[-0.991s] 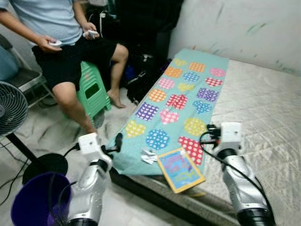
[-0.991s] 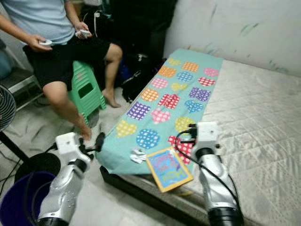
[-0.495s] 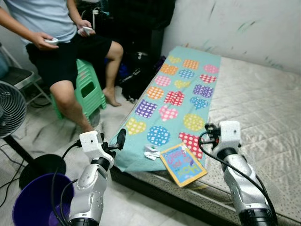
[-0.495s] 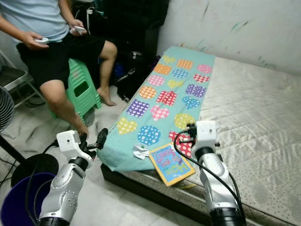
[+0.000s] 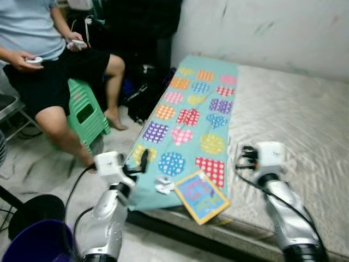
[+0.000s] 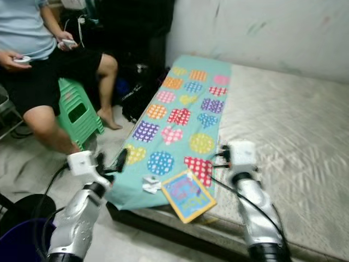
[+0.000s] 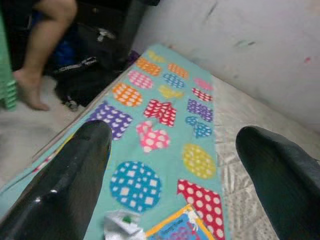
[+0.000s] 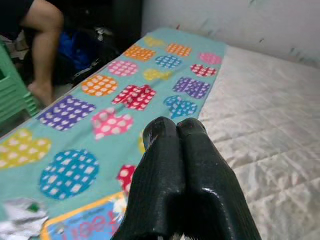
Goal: Clean up the room
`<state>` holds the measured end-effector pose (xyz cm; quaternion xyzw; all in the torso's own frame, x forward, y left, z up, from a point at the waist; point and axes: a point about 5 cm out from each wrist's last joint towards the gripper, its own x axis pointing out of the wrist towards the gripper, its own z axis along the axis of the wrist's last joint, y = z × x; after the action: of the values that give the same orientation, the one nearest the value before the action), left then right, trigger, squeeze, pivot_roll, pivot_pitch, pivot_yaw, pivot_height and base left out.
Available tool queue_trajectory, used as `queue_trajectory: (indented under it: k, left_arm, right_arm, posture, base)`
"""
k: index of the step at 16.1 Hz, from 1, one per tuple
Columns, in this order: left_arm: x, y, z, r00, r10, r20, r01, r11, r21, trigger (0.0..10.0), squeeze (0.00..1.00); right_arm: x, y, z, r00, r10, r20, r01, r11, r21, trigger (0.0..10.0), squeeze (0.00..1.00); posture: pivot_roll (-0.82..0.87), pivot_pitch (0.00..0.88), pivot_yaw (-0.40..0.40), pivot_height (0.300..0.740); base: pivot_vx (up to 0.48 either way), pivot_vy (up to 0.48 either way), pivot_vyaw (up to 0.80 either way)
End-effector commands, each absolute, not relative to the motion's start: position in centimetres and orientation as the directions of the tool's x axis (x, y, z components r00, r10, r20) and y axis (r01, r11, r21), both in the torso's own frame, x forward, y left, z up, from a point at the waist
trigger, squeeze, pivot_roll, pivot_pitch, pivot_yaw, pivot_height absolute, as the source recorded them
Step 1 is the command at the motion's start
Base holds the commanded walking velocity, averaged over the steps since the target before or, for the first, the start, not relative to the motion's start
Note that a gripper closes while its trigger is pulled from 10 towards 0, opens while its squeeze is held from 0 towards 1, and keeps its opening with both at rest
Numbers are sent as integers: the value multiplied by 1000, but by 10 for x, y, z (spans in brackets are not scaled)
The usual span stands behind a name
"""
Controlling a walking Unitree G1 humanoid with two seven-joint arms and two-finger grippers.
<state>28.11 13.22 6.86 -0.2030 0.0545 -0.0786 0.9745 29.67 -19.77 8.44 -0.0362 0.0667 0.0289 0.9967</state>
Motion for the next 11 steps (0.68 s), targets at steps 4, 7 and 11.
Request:
queue_trajectory:
  k: [4, 7, 11]
  left_arm:
    - [277, 133, 66, 984, -149, -93, 98, 904, -417, 10000, 0]
    - [276, 135, 64, 983, -135, -123, 75, 913, -401, 10000, 0]
    - [276, 138, 61, 980, -104, -168, 31, 919, -392, 10000, 0]
  right_arm:
    - [300, -186, 89, 989, 83, -119, -91, 994, -62, 10000, 0]
    - [300, -185, 88, 989, 87, -123, -95, 994, -57, 10000, 0]
    - [301, -183, 88, 987, 96, -127, -104, 993, -56, 10000, 0]
  posture:
    - [-201, 0, -25, 740]
    - [-195, 0, -26, 740]
    - [-189, 0, -30, 740]
  base:
    - [306, 0, 0]
    - [0, 0, 0]
    - [0, 0, -516]
